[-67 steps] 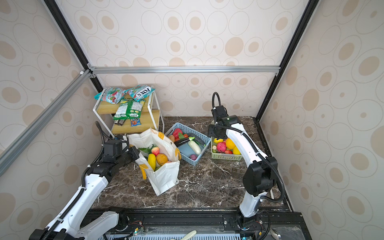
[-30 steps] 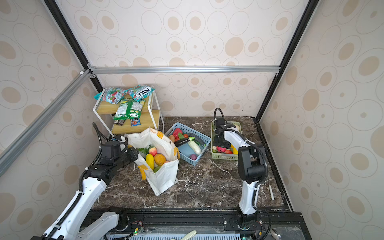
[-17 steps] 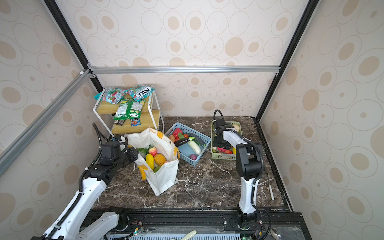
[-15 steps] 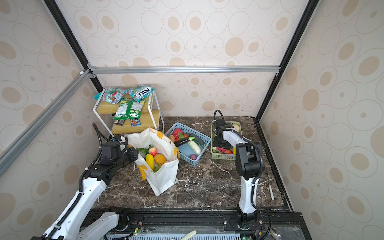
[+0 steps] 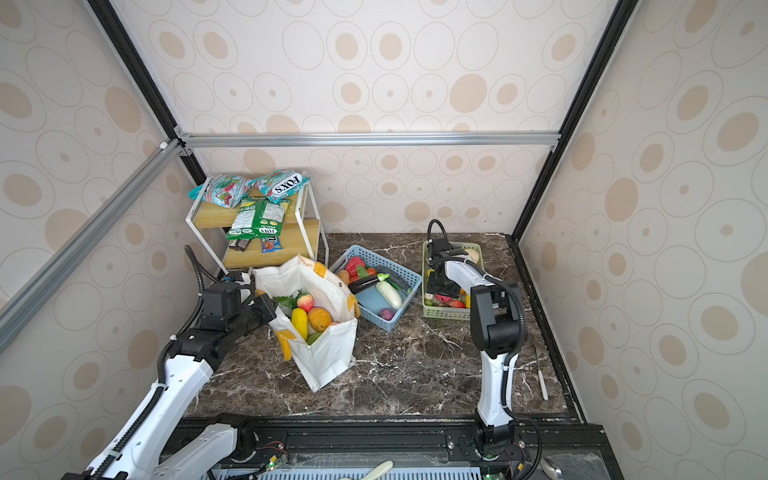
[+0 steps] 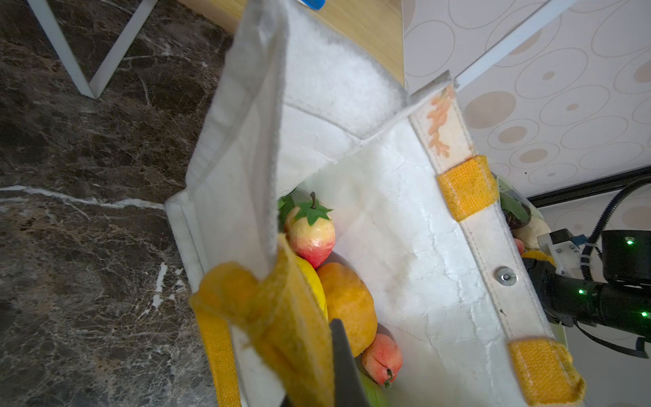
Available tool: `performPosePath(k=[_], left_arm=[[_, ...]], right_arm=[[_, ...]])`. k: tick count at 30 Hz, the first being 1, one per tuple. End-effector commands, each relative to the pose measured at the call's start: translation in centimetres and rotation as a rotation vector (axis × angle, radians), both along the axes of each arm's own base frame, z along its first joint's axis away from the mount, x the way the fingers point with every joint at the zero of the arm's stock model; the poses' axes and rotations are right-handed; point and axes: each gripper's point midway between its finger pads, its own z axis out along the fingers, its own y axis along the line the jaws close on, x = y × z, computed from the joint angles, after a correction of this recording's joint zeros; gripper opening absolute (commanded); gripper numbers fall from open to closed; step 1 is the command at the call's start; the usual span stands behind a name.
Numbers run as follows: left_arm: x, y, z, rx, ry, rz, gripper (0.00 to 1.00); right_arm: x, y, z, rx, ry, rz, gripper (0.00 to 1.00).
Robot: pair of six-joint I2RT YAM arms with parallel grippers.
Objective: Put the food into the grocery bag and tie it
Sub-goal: 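Close the right gripper on the red apple and lift it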
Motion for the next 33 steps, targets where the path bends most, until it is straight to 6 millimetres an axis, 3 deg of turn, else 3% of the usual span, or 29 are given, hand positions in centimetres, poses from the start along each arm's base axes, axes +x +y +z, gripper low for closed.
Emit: performPosePath(k=[1, 12, 24, 33], left_arm=[[0.4, 0.5, 1.8, 0.005, -0.056, 0.023, 0.0], [0.6, 0.6, 2.0, 0.006, -0.065, 0.03, 0.0], [0.6, 0.5, 2.1, 0.001, -0.067, 0.027, 0.0], [0.6, 0.4, 2.1, -0.005, -0.069, 0.024, 0.0]], right_arm=[[-0.2, 0.3, 2.8, 0.028, -0.035, 0.023, 0.6], [-1.0, 1.1, 7.0, 0.082, -0.104, 0.08, 0.59], [-0.5, 2.5, 12.2, 0.165, -0.198, 0.117, 0.59], [-0.8, 4.8, 14.8, 0.272, -0.246, 0.161, 0.59]])
